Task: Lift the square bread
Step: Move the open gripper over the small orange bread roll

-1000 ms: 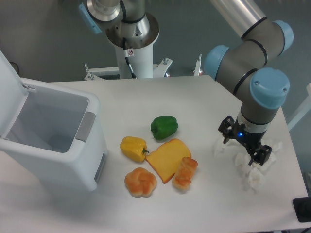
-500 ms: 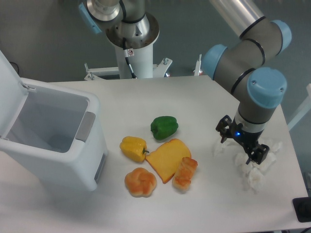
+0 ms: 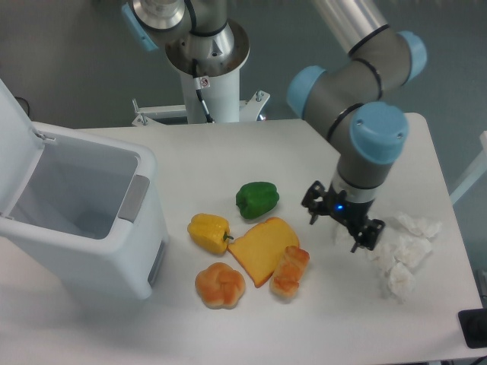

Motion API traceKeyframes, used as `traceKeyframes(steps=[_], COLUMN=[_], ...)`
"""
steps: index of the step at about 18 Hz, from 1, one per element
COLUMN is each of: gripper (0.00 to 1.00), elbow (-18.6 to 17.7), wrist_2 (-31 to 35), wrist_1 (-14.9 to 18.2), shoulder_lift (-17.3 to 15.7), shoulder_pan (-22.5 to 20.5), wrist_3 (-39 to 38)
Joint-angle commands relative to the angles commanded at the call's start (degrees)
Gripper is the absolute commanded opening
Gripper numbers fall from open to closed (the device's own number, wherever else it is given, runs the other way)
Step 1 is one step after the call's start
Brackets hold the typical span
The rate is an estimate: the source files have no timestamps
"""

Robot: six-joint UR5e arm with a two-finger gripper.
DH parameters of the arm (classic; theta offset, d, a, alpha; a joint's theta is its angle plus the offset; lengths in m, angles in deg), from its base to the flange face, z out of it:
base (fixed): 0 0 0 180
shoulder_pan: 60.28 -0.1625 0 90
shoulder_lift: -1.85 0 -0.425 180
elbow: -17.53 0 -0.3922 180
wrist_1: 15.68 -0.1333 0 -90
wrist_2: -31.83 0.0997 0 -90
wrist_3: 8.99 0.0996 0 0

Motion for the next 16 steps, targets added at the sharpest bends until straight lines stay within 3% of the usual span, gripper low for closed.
traceKeyframes(steps=[5, 10, 16], gripper=[1.00, 1.00, 1.00], elbow=[-2.5, -2.9, 1.0], wrist_2=[-0.1, 0.0, -0.4], wrist_1=[0.1, 0.1, -1.2], shoulder_lift=[0.0, 3.0, 6.8], shoulder_pan=[2.1, 3.2, 2.9], wrist_3=[-7.6, -11.5, -12.3])
